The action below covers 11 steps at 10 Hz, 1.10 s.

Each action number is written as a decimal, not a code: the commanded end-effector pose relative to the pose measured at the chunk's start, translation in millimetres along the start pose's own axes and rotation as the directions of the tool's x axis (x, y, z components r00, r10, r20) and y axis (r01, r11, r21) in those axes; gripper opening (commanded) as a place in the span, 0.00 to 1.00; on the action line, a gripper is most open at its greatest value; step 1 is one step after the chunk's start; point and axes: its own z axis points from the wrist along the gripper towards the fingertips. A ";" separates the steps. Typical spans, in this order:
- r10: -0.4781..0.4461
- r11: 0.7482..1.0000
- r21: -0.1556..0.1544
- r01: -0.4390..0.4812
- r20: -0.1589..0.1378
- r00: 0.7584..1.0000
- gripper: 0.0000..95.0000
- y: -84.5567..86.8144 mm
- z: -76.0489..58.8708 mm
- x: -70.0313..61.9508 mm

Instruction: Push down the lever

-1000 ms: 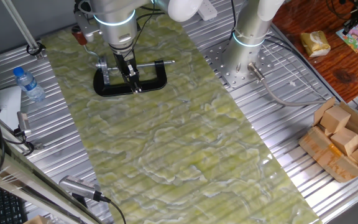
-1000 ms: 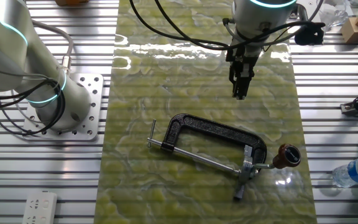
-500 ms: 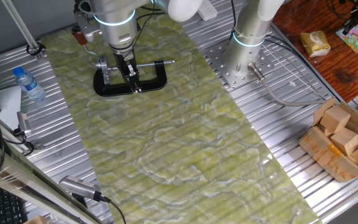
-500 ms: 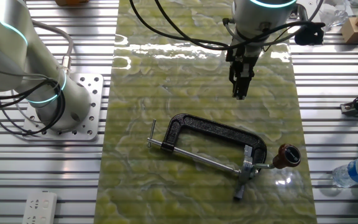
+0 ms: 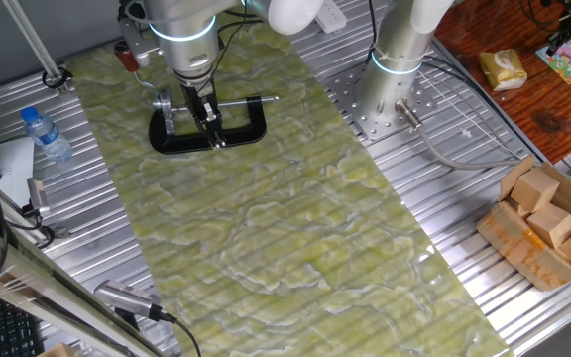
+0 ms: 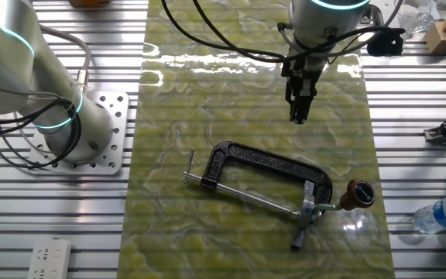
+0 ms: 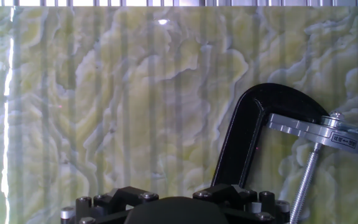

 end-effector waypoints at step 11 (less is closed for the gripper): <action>-0.106 0.994 0.012 0.106 -0.013 0.994 0.00 0.2 -0.5 -1.2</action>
